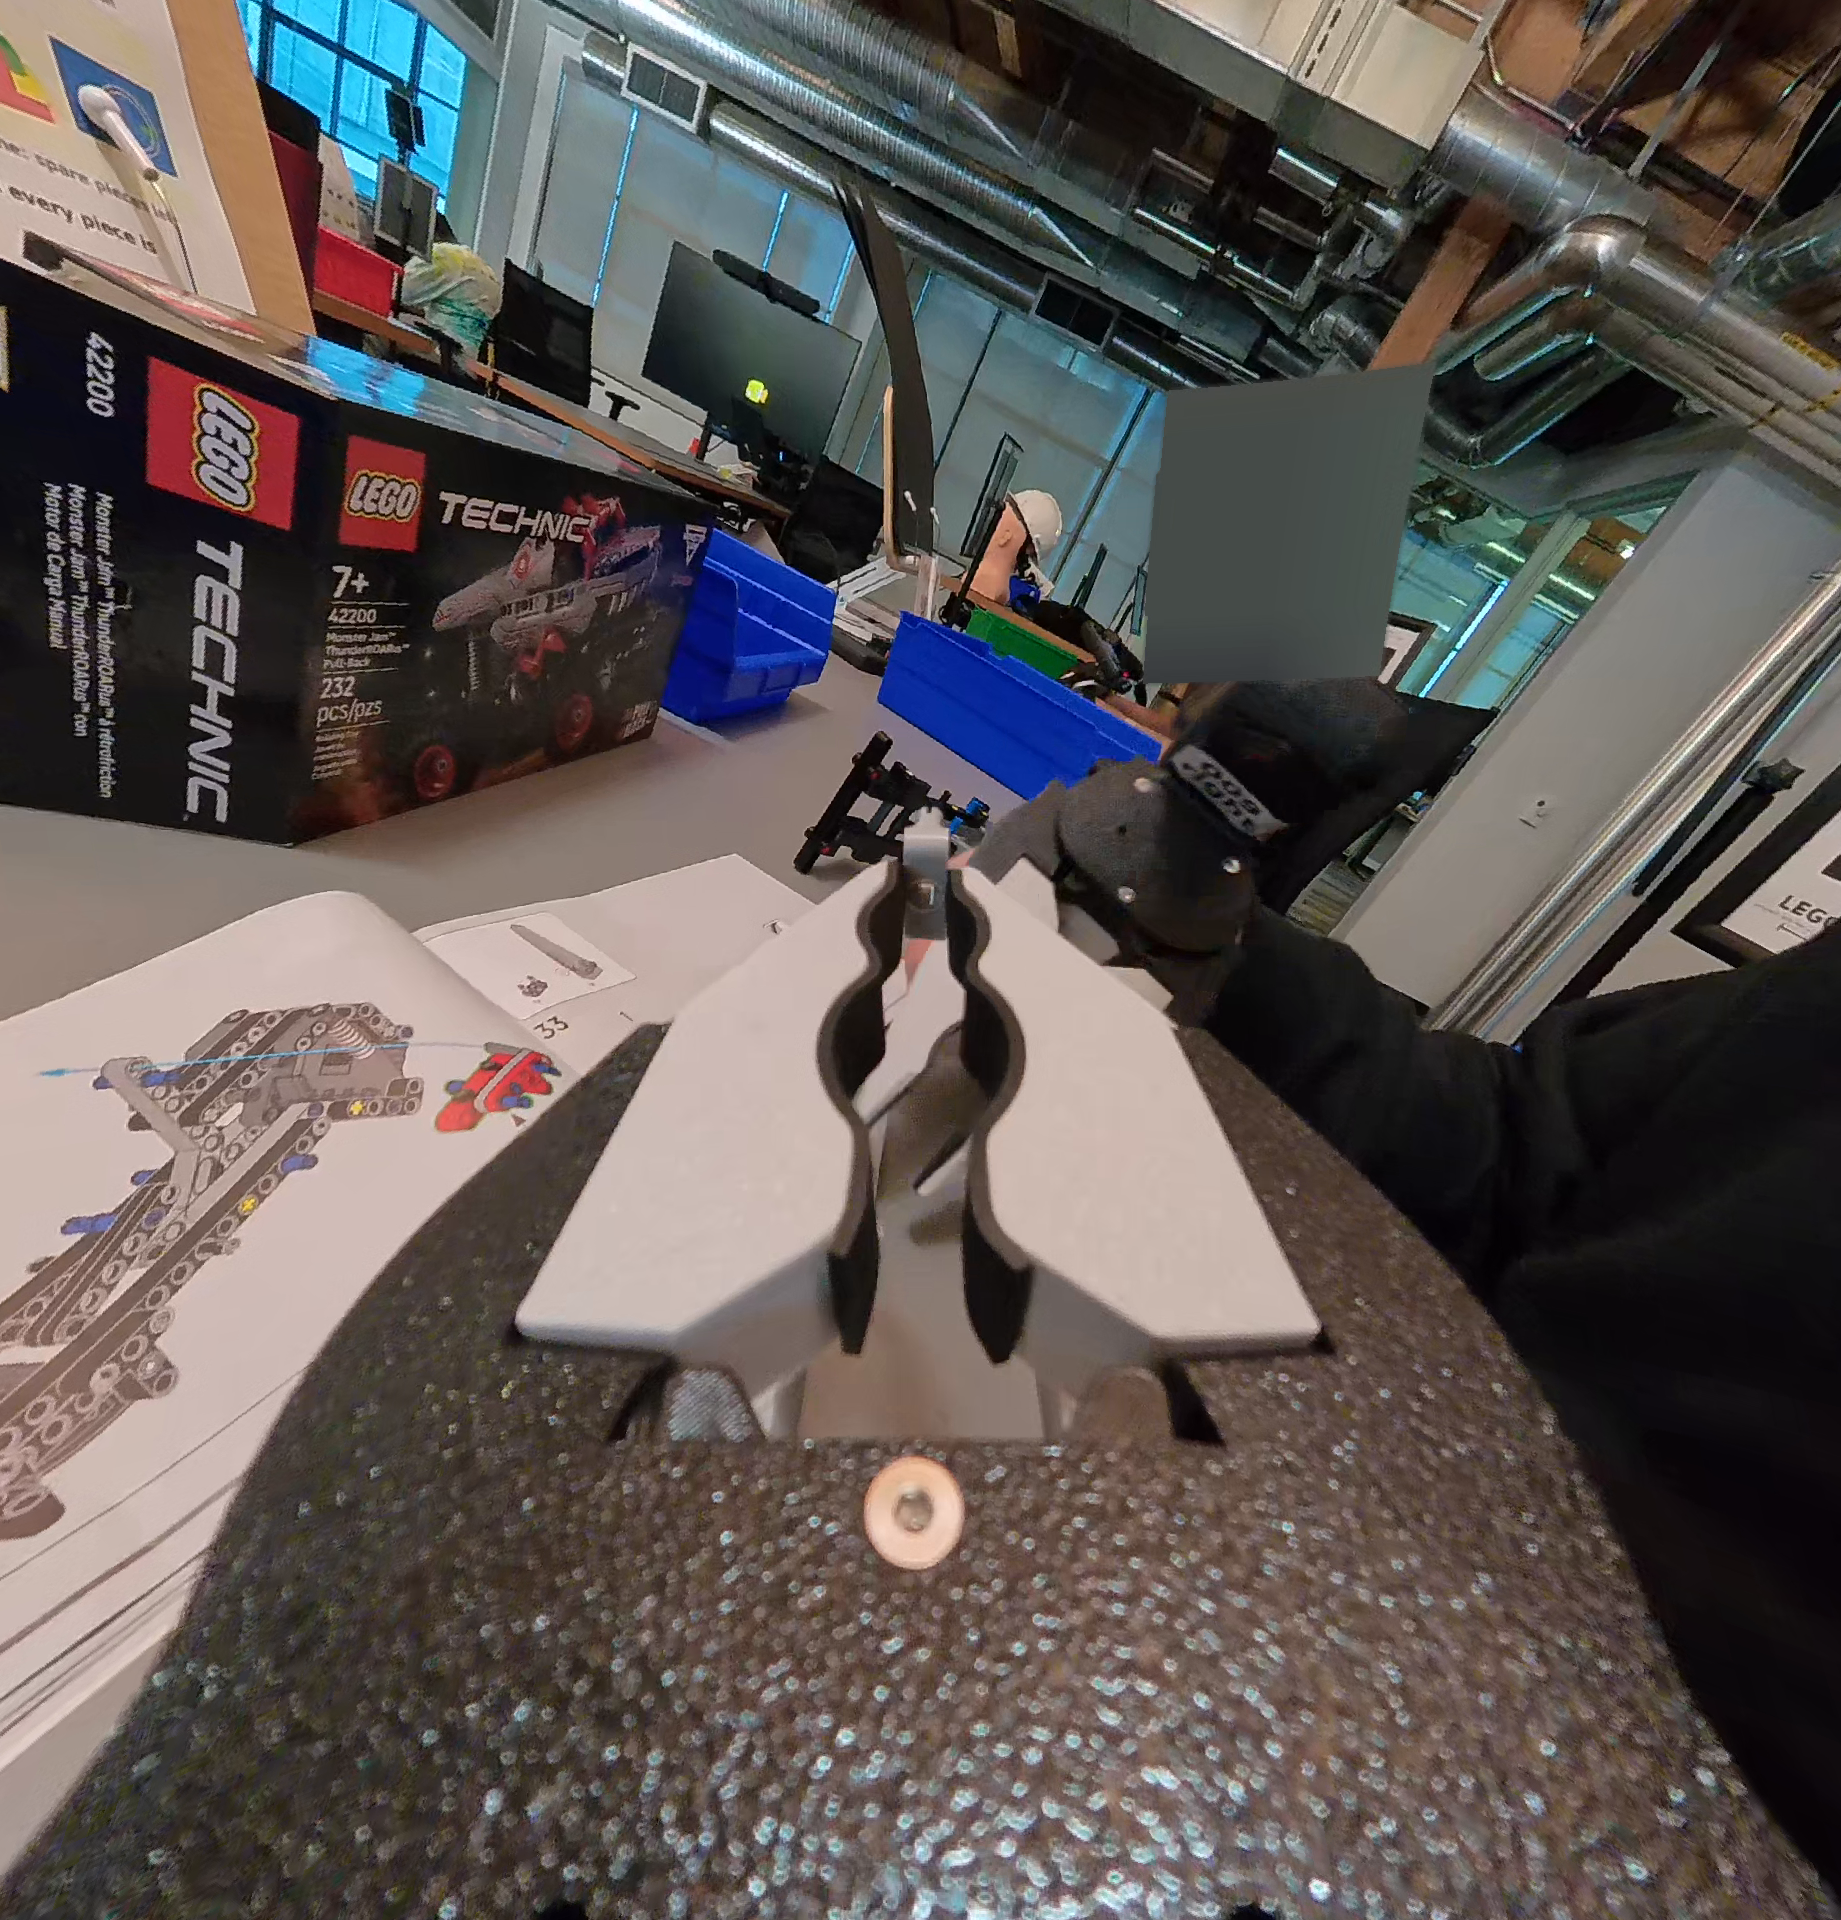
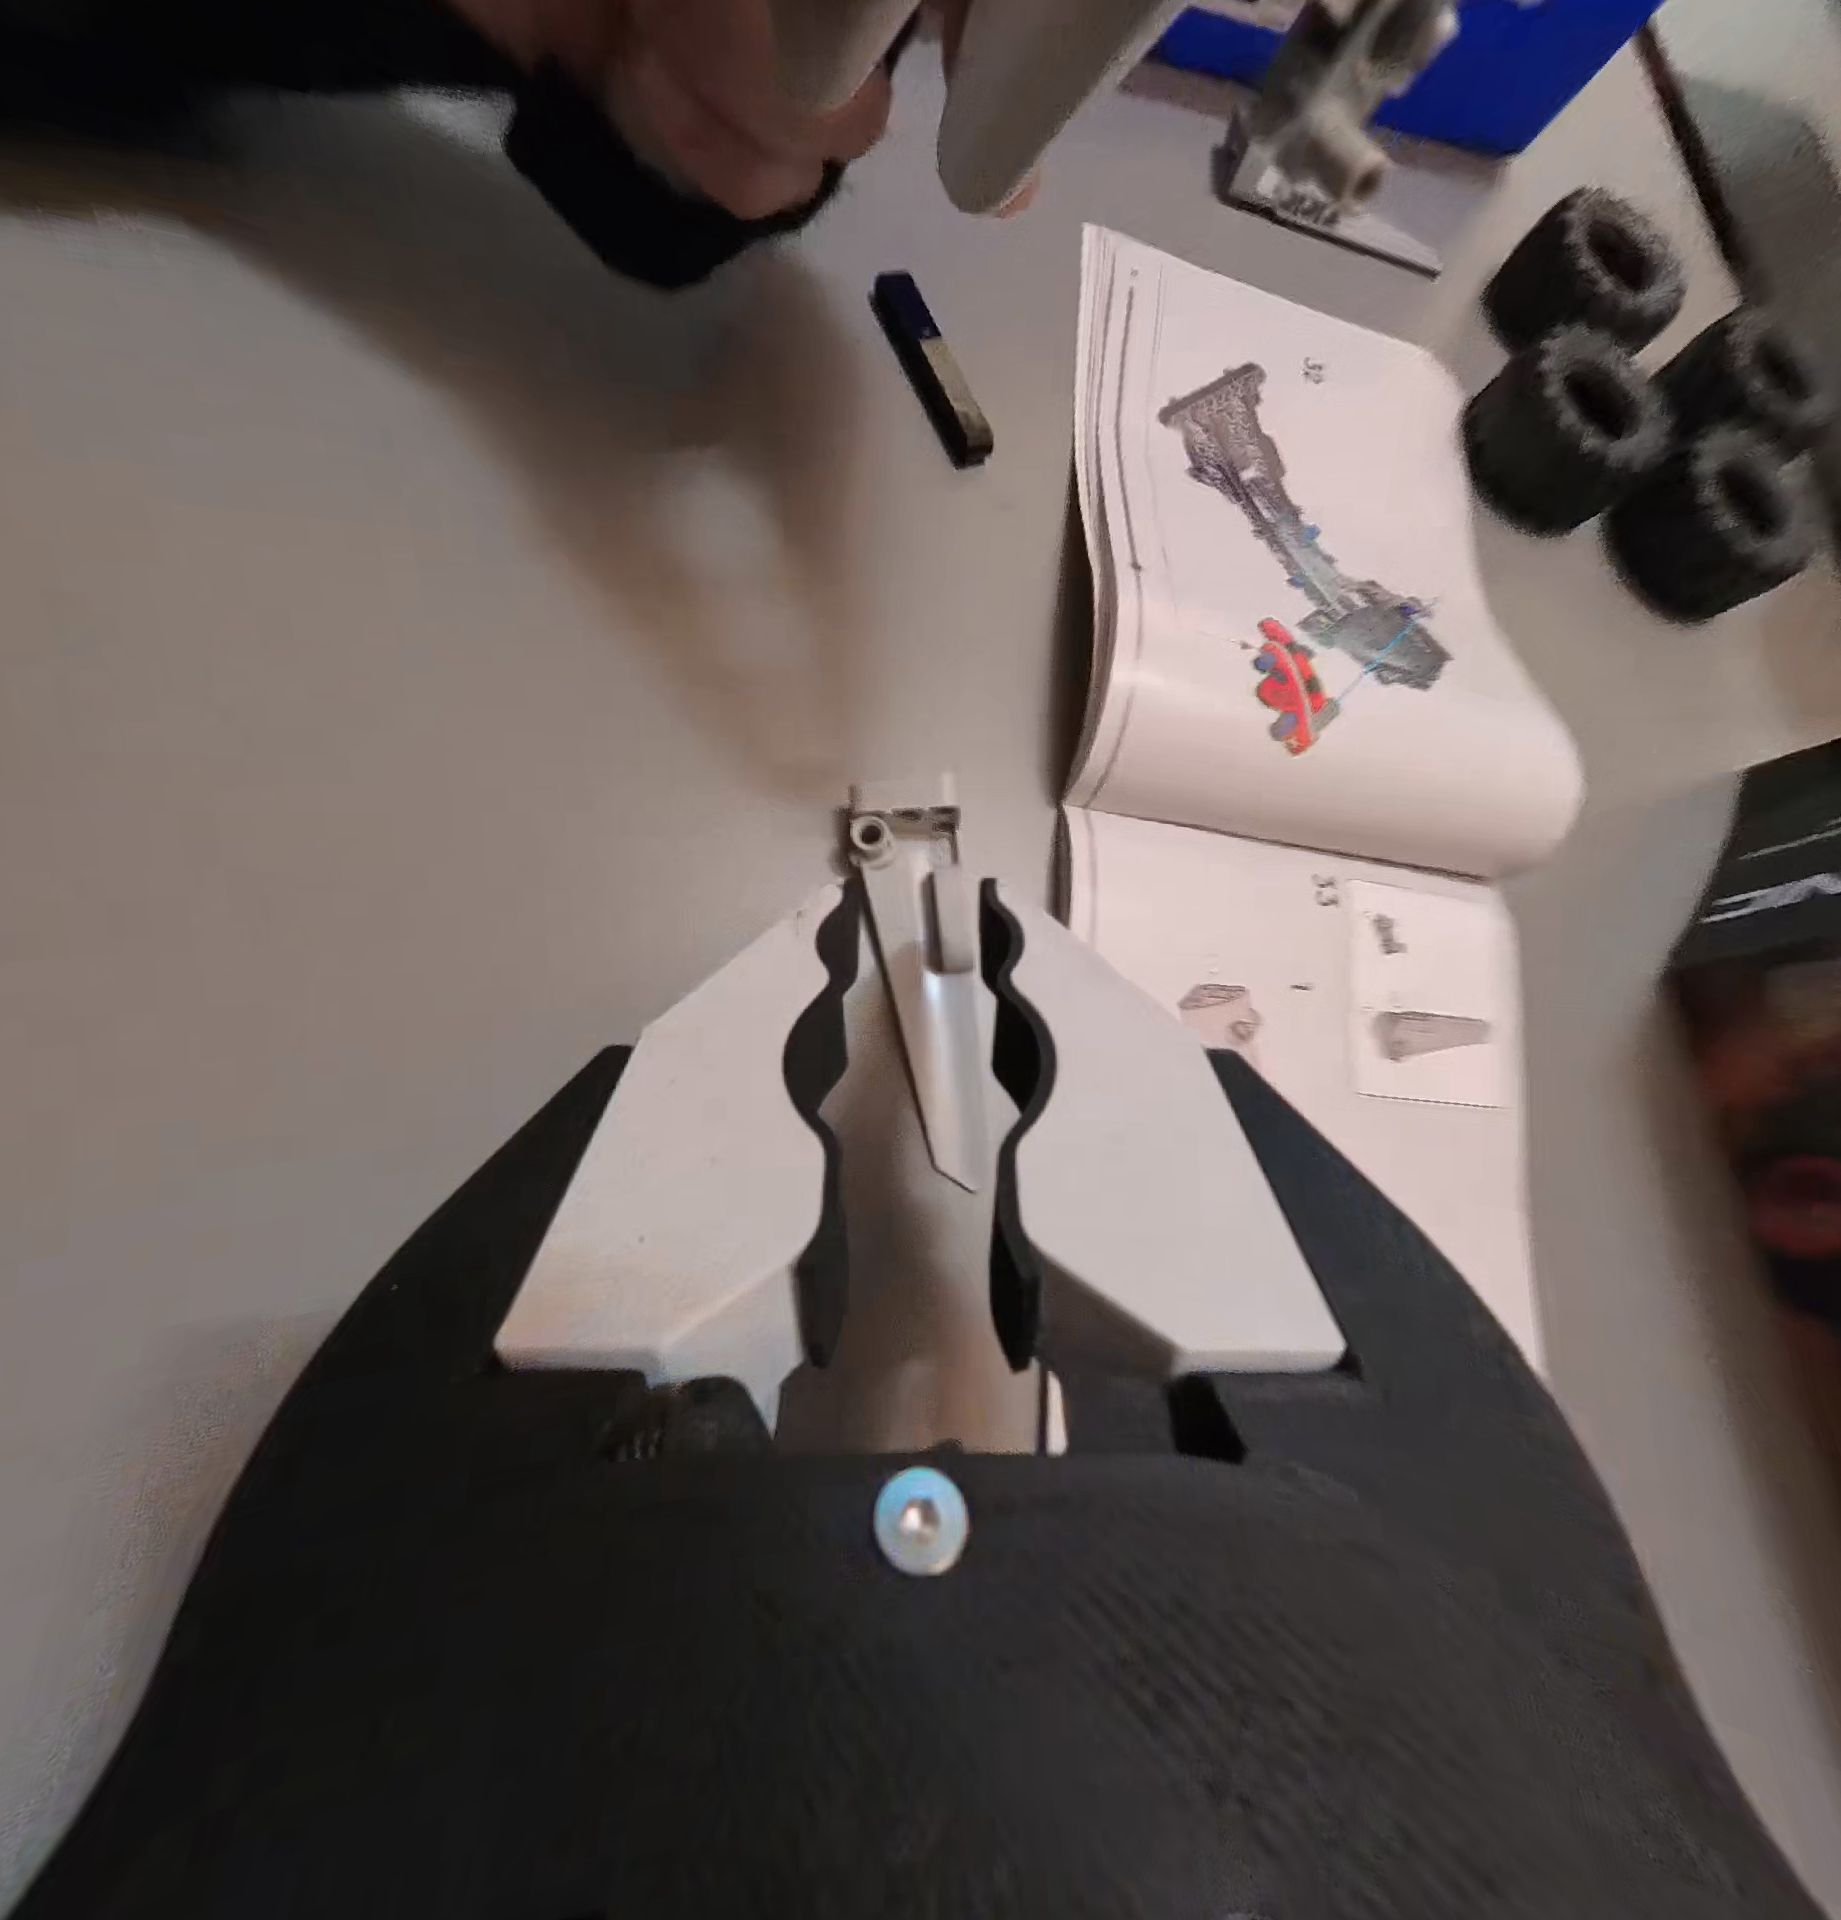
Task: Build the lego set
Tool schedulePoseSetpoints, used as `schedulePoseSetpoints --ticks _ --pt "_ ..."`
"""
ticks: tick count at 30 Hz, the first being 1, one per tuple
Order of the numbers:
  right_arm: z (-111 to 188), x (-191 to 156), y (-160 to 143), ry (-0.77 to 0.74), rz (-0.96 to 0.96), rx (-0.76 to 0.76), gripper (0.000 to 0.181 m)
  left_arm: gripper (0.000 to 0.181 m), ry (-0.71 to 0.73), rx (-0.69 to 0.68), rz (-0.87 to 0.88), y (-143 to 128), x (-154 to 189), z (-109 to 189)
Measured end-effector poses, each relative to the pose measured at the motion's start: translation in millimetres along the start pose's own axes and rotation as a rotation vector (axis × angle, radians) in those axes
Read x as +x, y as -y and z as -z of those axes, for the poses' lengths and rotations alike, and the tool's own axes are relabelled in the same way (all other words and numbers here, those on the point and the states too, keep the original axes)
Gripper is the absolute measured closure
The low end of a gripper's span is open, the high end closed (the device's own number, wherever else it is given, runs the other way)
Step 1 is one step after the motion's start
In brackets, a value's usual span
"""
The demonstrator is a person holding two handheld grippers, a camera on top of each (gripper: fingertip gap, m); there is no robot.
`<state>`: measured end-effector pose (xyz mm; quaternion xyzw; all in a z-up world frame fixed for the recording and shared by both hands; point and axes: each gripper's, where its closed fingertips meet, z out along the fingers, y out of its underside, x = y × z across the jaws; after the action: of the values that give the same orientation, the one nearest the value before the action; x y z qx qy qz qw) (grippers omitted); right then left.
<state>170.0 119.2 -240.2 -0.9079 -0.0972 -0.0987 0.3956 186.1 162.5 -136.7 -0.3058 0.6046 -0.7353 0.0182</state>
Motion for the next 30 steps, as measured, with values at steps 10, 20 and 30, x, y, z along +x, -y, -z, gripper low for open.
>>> schedulePoseSetpoints --ticks 10,20,30 --pt "-13 1 -12 -0.005 -0.046 0.002 0.169 0.177 -0.023 -0.011 0.005 -3 4 -3" --pt "-16 -7 -11 0.057 -0.051 0.027 0.180 0.177 -0.034 -0.005 0.016 -3 4 -3" --pt "-17 -6 -10 0.043 -0.022 0.044 0.181 0.177 -0.036 0.001 0.017 -2 5 -2"
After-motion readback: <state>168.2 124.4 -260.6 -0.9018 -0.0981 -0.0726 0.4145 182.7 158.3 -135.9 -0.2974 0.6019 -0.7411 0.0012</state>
